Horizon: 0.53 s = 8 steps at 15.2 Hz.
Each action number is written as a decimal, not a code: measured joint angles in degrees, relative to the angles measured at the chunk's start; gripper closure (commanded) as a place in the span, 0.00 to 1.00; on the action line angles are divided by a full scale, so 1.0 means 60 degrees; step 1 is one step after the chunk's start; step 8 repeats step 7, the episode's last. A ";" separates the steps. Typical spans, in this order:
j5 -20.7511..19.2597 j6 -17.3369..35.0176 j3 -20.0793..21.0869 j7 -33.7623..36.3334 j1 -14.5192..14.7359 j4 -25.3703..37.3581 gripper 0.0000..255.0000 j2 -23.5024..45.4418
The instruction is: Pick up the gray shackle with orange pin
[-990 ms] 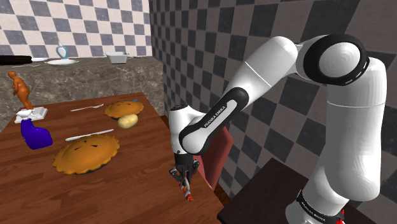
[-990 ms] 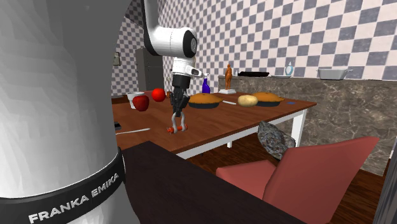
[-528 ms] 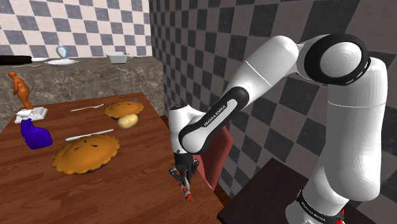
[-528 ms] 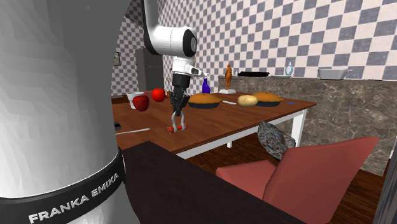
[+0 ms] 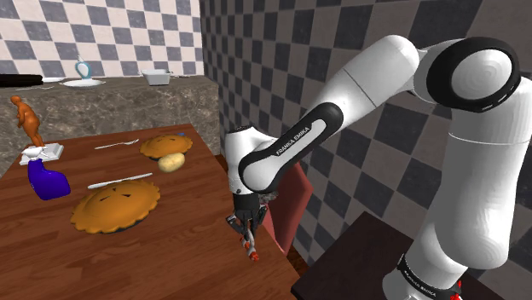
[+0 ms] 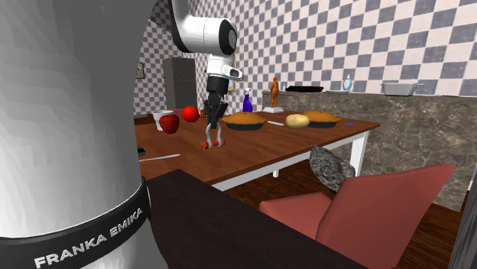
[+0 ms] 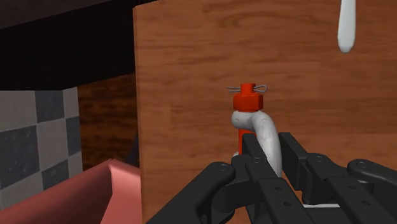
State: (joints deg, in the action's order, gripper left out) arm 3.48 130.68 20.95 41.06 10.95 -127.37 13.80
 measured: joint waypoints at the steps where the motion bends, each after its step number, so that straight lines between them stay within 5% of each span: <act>1: 0.0046 -0.0112 0.0020 -0.0014 -0.0012 0.0000 1.00 -0.0119; 8: 0.0254 -0.0751 0.0081 -0.0110 -0.0082 0.0097 1.00 -0.0689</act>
